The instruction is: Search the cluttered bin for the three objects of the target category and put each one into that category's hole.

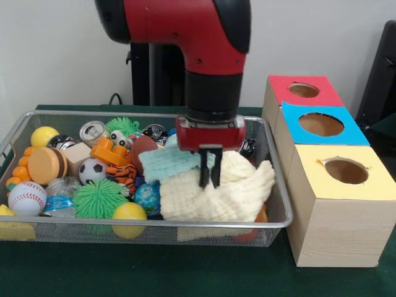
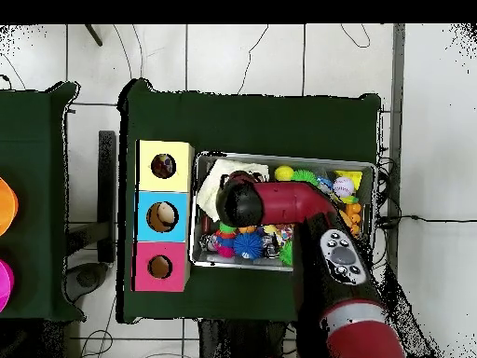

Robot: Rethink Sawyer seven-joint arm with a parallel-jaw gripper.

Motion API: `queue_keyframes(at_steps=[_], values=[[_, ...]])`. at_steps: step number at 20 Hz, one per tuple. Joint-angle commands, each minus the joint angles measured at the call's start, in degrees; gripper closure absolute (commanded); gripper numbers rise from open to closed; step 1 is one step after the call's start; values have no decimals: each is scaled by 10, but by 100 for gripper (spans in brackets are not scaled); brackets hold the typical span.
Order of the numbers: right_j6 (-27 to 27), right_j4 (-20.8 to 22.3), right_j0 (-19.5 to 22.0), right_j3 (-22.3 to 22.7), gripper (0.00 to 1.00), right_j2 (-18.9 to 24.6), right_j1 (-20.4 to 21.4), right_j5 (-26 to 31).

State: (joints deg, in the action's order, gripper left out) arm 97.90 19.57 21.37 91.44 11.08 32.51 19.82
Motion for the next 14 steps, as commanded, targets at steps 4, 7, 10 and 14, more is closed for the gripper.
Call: queue_keyframes(at_steps=[4,7,10,14], values=[[-76,23,85,133,100,84,136,64],[-79,34,94,151,100,86,155,65],[-71,57,78,142,100,58,163,66],[-70,81,83,147,100,49,175,57]])
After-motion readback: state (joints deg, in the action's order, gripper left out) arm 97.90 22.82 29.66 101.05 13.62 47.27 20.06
